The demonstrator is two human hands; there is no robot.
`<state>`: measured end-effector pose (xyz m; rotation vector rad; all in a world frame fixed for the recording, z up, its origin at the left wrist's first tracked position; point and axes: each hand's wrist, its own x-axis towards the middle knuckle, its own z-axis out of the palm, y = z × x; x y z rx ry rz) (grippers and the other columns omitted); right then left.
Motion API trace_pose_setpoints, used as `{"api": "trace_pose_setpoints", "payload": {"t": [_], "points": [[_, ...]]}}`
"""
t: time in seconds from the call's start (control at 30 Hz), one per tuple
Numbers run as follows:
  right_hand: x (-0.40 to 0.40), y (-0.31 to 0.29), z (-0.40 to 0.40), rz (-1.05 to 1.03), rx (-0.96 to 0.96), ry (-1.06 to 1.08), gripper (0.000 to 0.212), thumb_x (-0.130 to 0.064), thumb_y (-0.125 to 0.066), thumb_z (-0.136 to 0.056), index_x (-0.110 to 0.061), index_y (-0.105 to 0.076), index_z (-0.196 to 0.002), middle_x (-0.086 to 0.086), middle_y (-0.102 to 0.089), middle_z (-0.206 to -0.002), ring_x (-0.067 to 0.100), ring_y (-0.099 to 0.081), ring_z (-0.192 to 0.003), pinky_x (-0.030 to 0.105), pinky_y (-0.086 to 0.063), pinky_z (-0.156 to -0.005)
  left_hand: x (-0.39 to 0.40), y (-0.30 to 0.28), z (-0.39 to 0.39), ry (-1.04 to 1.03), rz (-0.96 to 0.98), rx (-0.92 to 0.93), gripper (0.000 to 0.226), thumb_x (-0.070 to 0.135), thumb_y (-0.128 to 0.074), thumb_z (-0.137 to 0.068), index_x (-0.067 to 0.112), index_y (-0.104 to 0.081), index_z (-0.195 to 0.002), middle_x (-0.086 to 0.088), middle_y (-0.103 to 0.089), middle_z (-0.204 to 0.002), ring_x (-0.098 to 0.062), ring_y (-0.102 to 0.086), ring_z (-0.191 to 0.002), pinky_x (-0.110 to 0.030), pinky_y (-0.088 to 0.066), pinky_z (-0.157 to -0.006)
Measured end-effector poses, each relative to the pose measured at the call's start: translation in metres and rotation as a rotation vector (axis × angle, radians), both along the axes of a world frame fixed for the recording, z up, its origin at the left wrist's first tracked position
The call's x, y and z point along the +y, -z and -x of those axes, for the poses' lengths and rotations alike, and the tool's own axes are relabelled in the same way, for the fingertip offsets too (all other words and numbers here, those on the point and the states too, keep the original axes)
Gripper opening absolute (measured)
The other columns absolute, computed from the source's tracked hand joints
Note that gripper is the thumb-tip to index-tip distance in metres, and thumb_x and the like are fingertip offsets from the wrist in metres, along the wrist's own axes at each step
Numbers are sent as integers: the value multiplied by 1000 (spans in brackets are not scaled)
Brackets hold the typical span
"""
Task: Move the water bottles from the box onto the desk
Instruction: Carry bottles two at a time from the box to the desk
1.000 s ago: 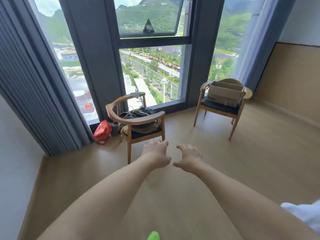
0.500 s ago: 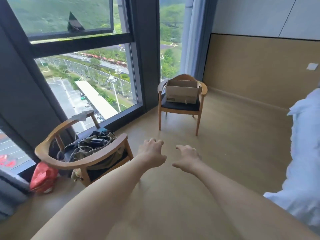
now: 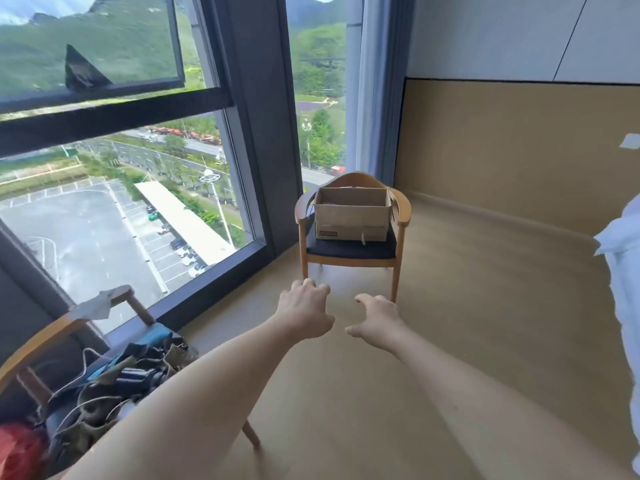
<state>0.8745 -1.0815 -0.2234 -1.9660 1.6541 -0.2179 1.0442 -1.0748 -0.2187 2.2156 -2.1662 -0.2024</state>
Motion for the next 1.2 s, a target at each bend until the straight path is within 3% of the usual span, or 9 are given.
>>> {"api": "trace_pose_setpoints", "payload": {"t": [0.23,0.33,0.47,0.63,0.8,1.1,1.2], "points": [[-156,-24,-16,13,-39,6,75,-40,-75,-88,-26,-39,-153,6,-44,-152,29,-42,-138,40,-44,-106,-152,-14,-12,4,18,4,50,47,-66,-87,25,-57,-131,-5,-56,-127,-29,-51,-115,-44,-51,-87],[-206,-16,-27,-18,-26,18,74,-41,-75,-88,-29,-39,-151,5,-46,-148,29,-46,-134,39,-47,-101,-209,-10,-20,2,8,17,49,48,-68,-88,27,-57,-130,-3,-57,-125,-27,-51,-114,-42,-53,-89],[-279,-1,-44,-38,42,28,75,-45,-74,-88,-29,-38,-152,6,-45,-149,30,-43,-136,42,-45,-106,-285,3,-37,43,1,38,43,46,-65,-88,25,-56,-125,-3,-54,-118,-28,-49,-114,-38,-43,-81],[-378,21,-79,-28,73,53,76,-47,-74,-86,-31,-39,-151,5,-46,-148,29,-44,-135,45,-45,-106,-391,20,-69,68,-2,106,46,41,-62,-88,24,-55,-131,-3,-53,-124,-29,-48,-119,-41,-45,-90],[-476,32,-119,-60,101,85,72,-49,-73,-85,-31,-42,-147,3,-50,-142,28,-47,-131,45,-46,-104,-493,34,-113,77,-74,149,39,41,-64,-87,21,-58,-121,-3,-53,-118,-29,-48,-117,-37,-40,-81],[-612,49,-170,-111,73,163,70,-42,-73,-87,-26,-43,-149,4,-52,-143,28,-53,-126,46,-50,-102,-646,52,-163,104,-154,171,30,42,-63,-90,19,-53,-105,-4,-52,-111,-29,-49,-113,-38,-41,-78],[-653,60,-174,-146,71,163,70,-42,-73,-87,-26,-43,-149,3,-52,-142,27,-52,-126,46,-49,-102,-685,70,-171,95,-199,192,32,42,-63,-90,19,-55,-111,-5,-54,-118,-29,-48,-115,-40,-47,-82]]}}
